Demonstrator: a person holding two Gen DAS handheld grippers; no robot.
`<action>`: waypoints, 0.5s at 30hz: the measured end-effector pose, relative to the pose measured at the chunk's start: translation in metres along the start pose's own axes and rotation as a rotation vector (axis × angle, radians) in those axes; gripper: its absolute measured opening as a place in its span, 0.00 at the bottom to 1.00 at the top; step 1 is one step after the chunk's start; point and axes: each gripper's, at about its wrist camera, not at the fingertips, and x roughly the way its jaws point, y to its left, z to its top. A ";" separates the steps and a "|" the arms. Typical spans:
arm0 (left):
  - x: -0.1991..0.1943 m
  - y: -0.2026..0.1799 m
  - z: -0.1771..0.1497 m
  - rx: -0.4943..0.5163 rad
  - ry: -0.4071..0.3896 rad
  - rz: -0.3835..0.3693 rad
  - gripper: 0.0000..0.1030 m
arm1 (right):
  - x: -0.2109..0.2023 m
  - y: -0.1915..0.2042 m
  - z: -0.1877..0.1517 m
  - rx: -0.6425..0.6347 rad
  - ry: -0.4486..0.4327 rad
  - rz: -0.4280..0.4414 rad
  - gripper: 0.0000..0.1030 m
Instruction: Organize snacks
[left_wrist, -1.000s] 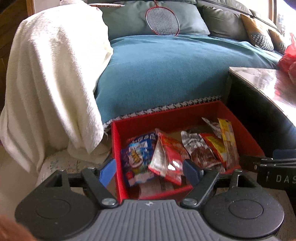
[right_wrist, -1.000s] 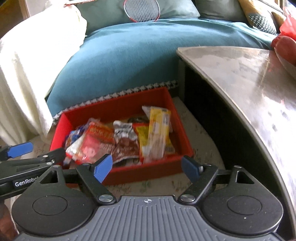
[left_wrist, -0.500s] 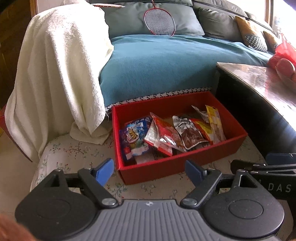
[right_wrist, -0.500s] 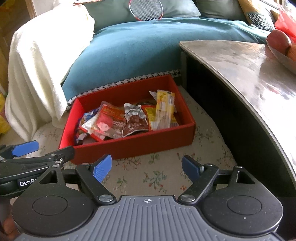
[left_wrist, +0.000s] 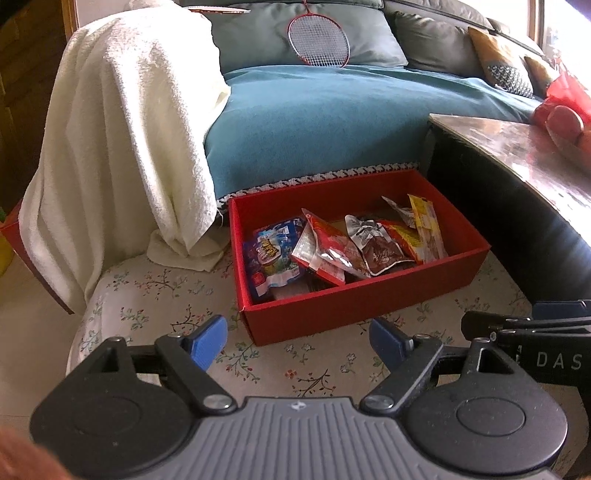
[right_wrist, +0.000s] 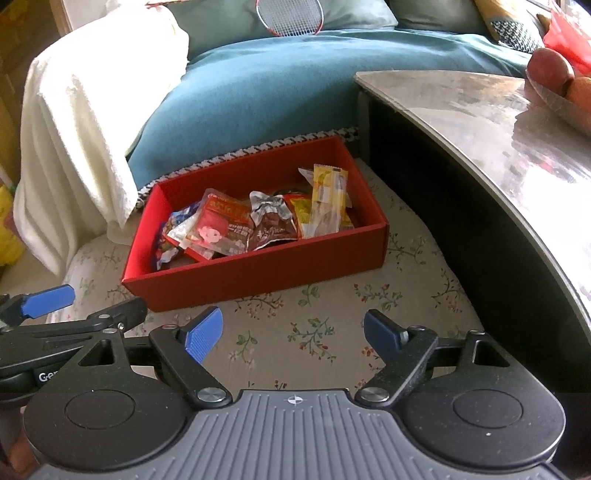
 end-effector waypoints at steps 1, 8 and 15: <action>0.000 0.000 0.000 0.002 0.001 0.003 0.76 | 0.000 0.001 0.000 -0.001 0.000 -0.001 0.86; -0.001 0.000 -0.001 0.004 0.001 0.012 0.76 | 0.000 0.002 0.000 -0.005 0.006 -0.002 0.86; 0.000 -0.001 -0.002 0.009 0.007 0.019 0.76 | 0.001 0.002 -0.001 -0.009 0.015 -0.004 0.86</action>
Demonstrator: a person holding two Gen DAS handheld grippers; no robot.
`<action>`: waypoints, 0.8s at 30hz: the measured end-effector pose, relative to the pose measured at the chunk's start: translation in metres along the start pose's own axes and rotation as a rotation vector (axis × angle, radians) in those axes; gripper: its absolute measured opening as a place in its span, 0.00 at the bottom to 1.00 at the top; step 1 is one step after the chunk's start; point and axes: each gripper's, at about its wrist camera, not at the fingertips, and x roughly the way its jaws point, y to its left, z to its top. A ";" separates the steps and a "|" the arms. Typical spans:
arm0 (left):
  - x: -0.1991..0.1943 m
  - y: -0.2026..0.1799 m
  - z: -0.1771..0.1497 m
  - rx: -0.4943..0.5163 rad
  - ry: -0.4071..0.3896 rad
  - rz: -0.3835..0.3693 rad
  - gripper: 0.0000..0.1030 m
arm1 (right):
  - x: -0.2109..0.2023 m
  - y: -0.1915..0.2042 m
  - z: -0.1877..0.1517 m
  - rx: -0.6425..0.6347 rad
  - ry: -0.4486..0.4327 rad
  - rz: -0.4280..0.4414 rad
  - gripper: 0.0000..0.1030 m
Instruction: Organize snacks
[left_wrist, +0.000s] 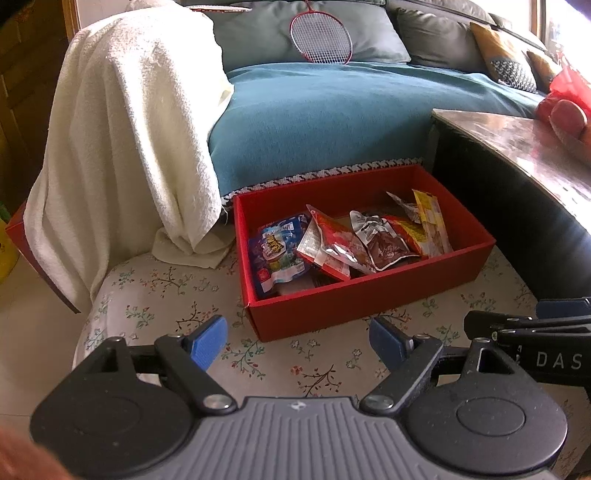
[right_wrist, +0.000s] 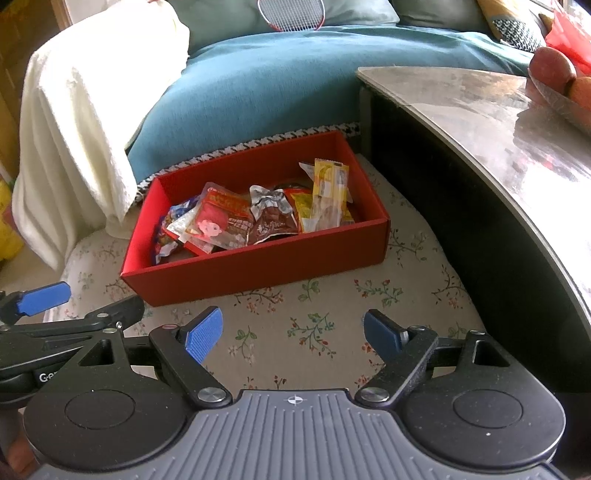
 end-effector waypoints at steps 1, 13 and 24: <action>0.000 0.000 0.000 0.000 0.001 0.001 0.76 | 0.000 0.000 0.000 -0.001 0.002 -0.001 0.86; 0.000 -0.003 -0.005 0.013 0.015 0.016 0.76 | 0.003 0.000 -0.001 -0.016 0.026 -0.008 0.86; 0.000 -0.003 -0.012 0.017 0.043 0.024 0.76 | 0.004 0.002 -0.006 -0.038 0.052 -0.027 0.86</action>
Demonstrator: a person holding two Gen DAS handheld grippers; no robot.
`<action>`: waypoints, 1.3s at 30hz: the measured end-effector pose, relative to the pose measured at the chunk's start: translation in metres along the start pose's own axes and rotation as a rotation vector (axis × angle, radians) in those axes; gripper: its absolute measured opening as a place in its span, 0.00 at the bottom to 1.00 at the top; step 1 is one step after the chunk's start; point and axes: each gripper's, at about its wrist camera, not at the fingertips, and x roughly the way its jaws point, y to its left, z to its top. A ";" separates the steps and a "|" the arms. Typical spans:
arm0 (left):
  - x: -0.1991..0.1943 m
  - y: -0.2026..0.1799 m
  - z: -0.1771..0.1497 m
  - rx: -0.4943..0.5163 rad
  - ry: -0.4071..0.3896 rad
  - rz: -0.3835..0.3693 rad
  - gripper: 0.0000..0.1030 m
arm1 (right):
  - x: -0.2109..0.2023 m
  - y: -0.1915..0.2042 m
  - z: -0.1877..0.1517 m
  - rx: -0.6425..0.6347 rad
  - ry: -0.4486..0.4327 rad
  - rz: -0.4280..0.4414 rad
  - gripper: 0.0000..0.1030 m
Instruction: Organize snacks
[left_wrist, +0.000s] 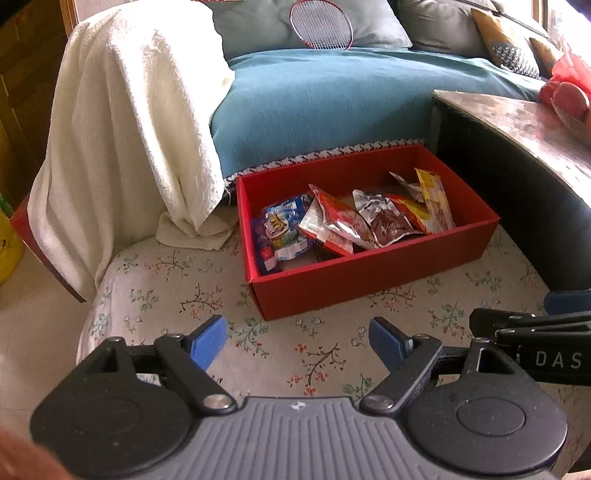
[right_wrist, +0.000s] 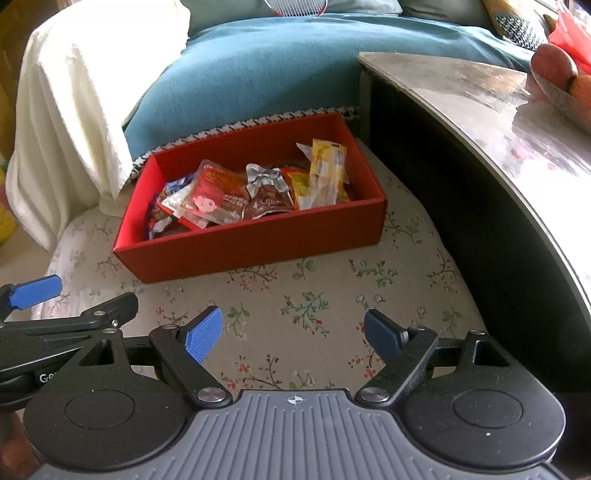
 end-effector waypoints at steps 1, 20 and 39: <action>0.000 0.000 -0.001 0.001 0.004 0.001 0.76 | 0.000 0.000 -0.001 -0.003 0.004 -0.002 0.86; -0.002 -0.009 -0.065 0.093 0.196 0.021 0.73 | 0.004 0.018 -0.059 -0.103 0.200 -0.065 0.85; -0.008 -0.005 -0.065 0.073 0.189 0.014 0.73 | -0.003 0.017 -0.061 -0.088 0.181 -0.043 0.85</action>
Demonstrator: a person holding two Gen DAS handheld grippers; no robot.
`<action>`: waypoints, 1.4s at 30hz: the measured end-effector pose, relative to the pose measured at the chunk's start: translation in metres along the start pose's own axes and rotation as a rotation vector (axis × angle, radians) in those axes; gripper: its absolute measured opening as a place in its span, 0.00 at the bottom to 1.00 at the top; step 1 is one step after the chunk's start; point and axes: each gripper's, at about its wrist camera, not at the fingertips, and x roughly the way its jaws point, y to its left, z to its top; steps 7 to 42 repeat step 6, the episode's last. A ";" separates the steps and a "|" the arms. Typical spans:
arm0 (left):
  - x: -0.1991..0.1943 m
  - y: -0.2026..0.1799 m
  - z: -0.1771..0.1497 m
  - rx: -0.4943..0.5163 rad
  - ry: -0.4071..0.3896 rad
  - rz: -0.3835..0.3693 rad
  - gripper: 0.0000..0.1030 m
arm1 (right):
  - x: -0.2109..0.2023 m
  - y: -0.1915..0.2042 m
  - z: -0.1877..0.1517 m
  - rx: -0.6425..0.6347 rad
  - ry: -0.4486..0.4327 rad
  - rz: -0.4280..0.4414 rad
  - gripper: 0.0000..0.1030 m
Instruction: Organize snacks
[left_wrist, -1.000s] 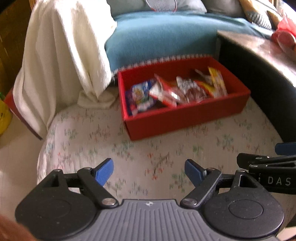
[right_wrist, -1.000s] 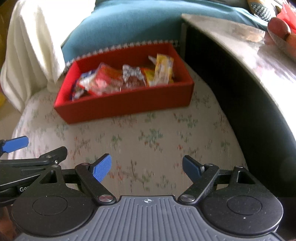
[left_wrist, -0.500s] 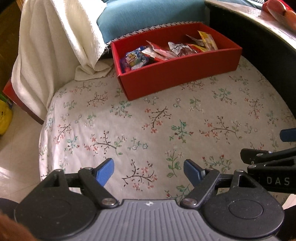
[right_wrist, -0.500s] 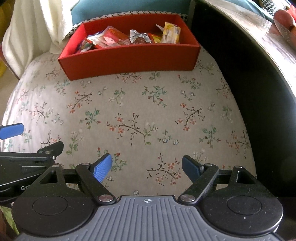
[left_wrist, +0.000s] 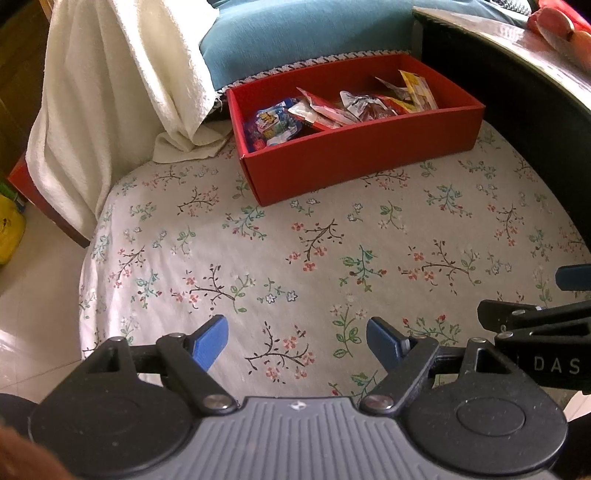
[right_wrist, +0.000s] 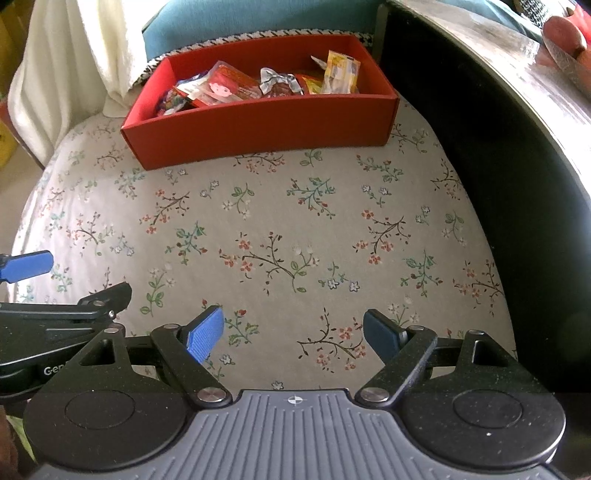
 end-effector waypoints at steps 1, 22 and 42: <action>0.000 0.000 0.000 -0.001 -0.001 -0.001 0.73 | 0.000 0.000 0.000 0.001 0.001 0.001 0.85; 0.000 0.000 0.001 -0.002 -0.005 0.004 0.73 | 0.000 0.001 0.001 0.002 -0.001 0.004 0.86; 0.000 0.000 0.001 -0.002 -0.005 0.004 0.73 | 0.000 0.001 0.001 0.002 -0.001 0.004 0.86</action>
